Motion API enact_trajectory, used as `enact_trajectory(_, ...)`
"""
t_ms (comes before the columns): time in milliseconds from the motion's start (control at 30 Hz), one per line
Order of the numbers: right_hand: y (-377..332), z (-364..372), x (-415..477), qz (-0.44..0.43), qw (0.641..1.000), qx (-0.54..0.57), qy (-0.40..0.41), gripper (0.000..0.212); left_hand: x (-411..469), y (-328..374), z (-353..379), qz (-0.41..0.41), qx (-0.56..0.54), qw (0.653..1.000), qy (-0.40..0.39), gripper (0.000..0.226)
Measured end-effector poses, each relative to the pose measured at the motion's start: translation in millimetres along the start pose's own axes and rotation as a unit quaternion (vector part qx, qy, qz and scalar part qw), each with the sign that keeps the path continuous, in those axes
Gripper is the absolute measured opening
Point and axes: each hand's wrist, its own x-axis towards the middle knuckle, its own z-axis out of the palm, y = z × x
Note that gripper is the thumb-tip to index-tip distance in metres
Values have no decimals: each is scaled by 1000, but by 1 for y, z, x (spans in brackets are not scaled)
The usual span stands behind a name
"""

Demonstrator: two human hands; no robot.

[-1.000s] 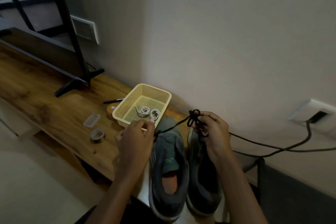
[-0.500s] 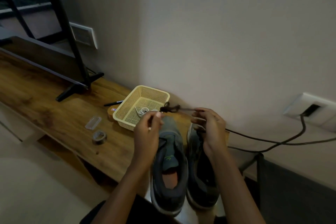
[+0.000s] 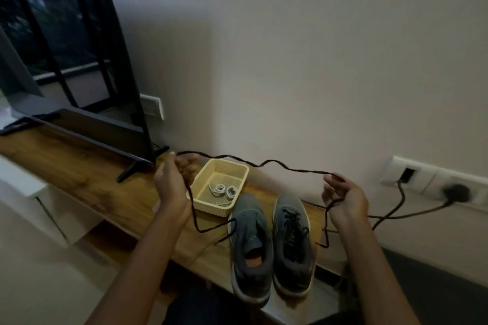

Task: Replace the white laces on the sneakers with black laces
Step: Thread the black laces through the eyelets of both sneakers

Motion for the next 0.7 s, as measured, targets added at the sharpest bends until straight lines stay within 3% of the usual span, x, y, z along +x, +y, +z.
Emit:
enact_trajectory(100, -7, 17, -31, -22, 982, -140, -124, 27, -20, 21, 21, 43, 96, 983, -153, 23)
enact_trajectory(167, -9, 26, -48, -119, 928, -332, -120, 23, -31, 37, 37, 63, 165, 954, -240, 22)
enact_trajectory(233, -18, 35, -67, -209, 867, -432, -133, 21, -39, 53, 51, 77, 236, 914, -319, 25)
enact_trajectory(400, -62, 71, -119, -207, 840, -366, -342, 24, -64, 81, 73, 129, 342, 829, -423, 25)
enact_trajectory(500, -82, 90, -137, -194, 815, -379, -393, 20, -71, 93, 82, 149, 328, 826, -434, 23)
enact_trajectory(700, -121, 100, -144, -172, 805, -441, -357, 10, -55, 107, 86, 85, 278, 862, -414, 30)
